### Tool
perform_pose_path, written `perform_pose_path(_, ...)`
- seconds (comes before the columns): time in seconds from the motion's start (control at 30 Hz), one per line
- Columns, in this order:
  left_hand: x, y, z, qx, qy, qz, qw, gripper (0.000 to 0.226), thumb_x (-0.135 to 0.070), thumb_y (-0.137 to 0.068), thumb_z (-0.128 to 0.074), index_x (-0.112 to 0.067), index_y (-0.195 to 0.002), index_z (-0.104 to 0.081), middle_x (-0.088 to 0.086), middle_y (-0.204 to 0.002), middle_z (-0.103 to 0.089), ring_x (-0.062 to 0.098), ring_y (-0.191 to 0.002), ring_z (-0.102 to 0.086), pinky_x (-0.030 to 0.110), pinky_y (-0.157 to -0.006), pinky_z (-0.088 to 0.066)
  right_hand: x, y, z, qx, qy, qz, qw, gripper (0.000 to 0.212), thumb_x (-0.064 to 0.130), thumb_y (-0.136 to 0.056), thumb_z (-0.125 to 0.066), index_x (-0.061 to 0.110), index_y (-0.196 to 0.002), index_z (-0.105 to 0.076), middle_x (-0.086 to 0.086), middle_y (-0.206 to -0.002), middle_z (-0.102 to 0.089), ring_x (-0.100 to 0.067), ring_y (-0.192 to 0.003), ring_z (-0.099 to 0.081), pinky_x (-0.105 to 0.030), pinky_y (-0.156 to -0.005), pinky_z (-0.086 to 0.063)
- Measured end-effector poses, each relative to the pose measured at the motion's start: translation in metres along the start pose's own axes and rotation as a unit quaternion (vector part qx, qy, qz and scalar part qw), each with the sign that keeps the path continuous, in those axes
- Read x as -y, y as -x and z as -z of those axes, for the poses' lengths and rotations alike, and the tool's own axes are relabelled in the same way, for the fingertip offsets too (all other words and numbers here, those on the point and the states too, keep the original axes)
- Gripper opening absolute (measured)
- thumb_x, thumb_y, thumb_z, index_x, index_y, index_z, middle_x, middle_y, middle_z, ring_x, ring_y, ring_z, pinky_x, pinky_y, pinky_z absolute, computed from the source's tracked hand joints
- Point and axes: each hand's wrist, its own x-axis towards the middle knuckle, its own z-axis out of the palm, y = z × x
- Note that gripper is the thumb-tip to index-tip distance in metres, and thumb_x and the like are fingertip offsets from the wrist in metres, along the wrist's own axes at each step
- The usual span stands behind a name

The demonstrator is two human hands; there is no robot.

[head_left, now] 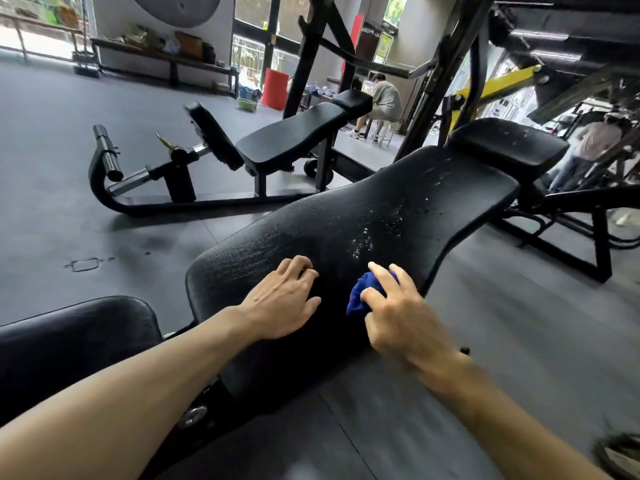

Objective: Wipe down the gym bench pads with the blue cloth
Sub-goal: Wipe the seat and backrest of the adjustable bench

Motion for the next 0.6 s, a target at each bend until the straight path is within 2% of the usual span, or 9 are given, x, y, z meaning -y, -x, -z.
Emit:
perform_pose_path(0.03, 0.000, 0.000, -0.001, 0.001, -0.001, 0.000, 1.000, 0.052, -0.045, -0.101, -0.048, -0.011, -0.140, -0.049, 0.002, -0.143, -0.037, 0.024, -0.131, -0.040, 0.040, -0.112, -0.039, 0.009, 0.004, -0.004, -0.008, 0.001, -0.024, 1.000, 0.031, 0.024, -0.079, -0.048, 0.005, -0.090, -0.071, -0.023, -0.137, -0.058, -0.049, -0.122, -0.052, -0.052, -0.104, -0.047)
perform_pose_path(0.1, 0.001, -0.001, -0.002, 0.000, -0.004, -0.004, 1.000, 0.051, -0.045, -0.101, -0.048, -0.011, -0.140, -0.049, 0.003, -0.143, -0.037, 0.025, -0.132, -0.040, 0.040, -0.111, -0.039, 0.024, 0.005, -0.007, -0.024, 0.005, -0.061, 0.998, 0.031, 0.035, -0.083, -0.067, 0.006, -0.092, -0.069, -0.019, -0.135, -0.060, -0.044, -0.123, -0.053, -0.049, -0.104, -0.048)
perform_pose_path(0.17, 0.002, -0.001, -0.002, -0.001, -0.007, -0.008, 1.000, 0.051, -0.046, -0.102, -0.048, -0.012, -0.140, -0.049, 0.002, -0.143, -0.037, 0.025, -0.132, -0.040, 0.040, -0.112, -0.039, 0.035, 0.005, -0.013, -0.037, -0.008, -0.075, 0.996, 0.036, 0.033, -0.080, -0.081, 0.008, -0.100, -0.064, -0.015, -0.135, -0.061, -0.041, -0.123, -0.056, -0.048, -0.101, -0.051)
perform_pose_path(0.27, 0.003, 0.001, -0.003, 0.002, -0.006, -0.008, 1.000, 0.052, -0.047, -0.102, -0.047, -0.013, -0.142, -0.047, 0.001, -0.145, -0.036, 0.023, -0.133, -0.038, 0.038, -0.113, -0.038, 0.048, 0.011, -0.025, -0.046, -0.075, -0.043, 0.995, 0.041, 0.015, -0.084, -0.078, 0.009, -0.117, -0.055, -0.013, -0.144, -0.055, -0.038, -0.131, -0.053, -0.046, -0.103, -0.050)
perform_pose_path(0.37, 0.003, 0.003, -0.004, 0.000, -0.013, -0.014, 1.000, 0.053, -0.047, -0.103, -0.046, -0.013, -0.144, -0.045, 0.002, -0.145, -0.036, 0.023, -0.133, -0.038, 0.035, -0.115, -0.034, 0.025, 0.011, -0.019, -0.050, -0.091, -0.022, 0.994, 0.045, 0.016, -0.084, -0.078, 0.008, -0.124, -0.059, -0.016, -0.153, -0.045, -0.032, -0.137, -0.048, -0.040, -0.109, -0.047)
perform_pose_path(0.43, 0.003, 0.005, -0.003, -0.003, -0.006, -0.015, 1.000, 0.055, -0.047, -0.104, -0.043, -0.012, -0.145, -0.044, 0.003, -0.145, -0.037, 0.023, -0.135, -0.037, 0.034, -0.116, -0.034, -0.012, -0.003, -0.011, -0.073, -0.074, -0.097, 0.990, 0.042, 0.022, -0.081, -0.082, 0.012, -0.120, -0.068, -0.015, -0.149, -0.048, -0.031, -0.131, -0.052, -0.040, -0.103, -0.051)
perform_pose_path(0.5, 0.003, 0.009, -0.005, 0.000, -0.009, -0.005, 1.000, 0.065, -0.055, -0.101, -0.031, -0.012, -0.148, -0.041, 0.004, -0.147, -0.037, 0.024, -0.139, -0.034, 0.035, -0.118, -0.033, -0.049, -0.021, -0.003, -0.096, -0.034, -0.184, 0.978, 0.042, 0.029, -0.080, -0.082, 0.017, -0.119, -0.073, -0.012, -0.141, -0.058, -0.033, -0.122, -0.057, -0.044, -0.095, -0.055)
perform_pose_path(0.6, 0.004, 0.011, -0.011, 0.012, -0.018, 0.020, 1.000, 0.090, -0.067, -0.088, -0.007, -0.015, -0.157, -0.030, 0.005, -0.156, -0.031, 0.026, -0.150, -0.022, 0.042, -0.125, -0.022, -0.050, -0.029, -0.006, -0.105, 0.003, -0.212, 0.972, 0.040, 0.029, -0.082, -0.080, 0.018, -0.120, -0.073, -0.009, -0.134, -0.063, -0.031, -0.112, -0.059, -0.040, -0.085, -0.056)
